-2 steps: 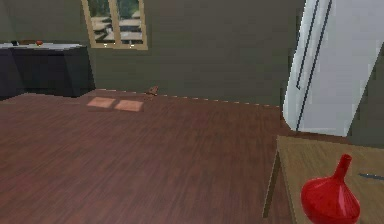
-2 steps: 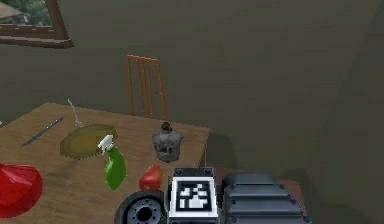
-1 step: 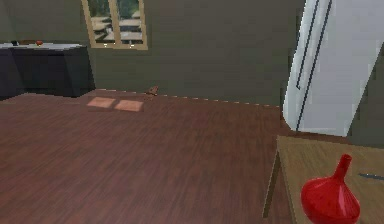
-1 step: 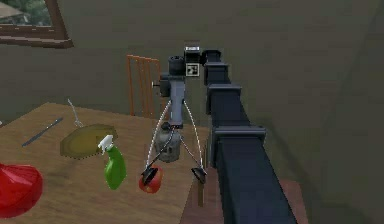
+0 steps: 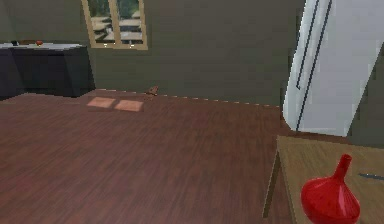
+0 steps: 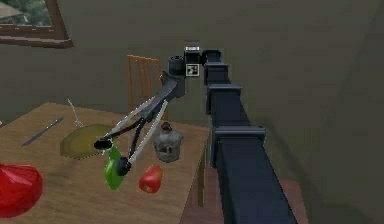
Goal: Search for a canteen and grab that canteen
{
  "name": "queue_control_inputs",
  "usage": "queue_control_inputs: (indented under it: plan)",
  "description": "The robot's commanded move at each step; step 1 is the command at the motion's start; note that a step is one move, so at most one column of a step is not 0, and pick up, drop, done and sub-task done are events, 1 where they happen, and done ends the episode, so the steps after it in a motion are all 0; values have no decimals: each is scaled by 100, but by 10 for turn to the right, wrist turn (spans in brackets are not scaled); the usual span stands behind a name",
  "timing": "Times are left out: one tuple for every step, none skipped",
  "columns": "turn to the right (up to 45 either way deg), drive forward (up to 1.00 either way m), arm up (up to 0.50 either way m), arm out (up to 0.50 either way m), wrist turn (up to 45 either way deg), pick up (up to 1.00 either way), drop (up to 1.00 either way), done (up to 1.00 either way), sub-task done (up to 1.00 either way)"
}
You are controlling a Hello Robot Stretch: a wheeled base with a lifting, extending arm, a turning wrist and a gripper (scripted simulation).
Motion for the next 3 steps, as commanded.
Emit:
queue_control_inputs:
  plan:
    - [0, 0, 0, 0, 450, 0, 0, 0, 0]
    - [0, 0, 0, 0, 450, 0, 0, 0, 0]
    - [0, 0, 0, 0, 240, 0, 0, 0, 0]
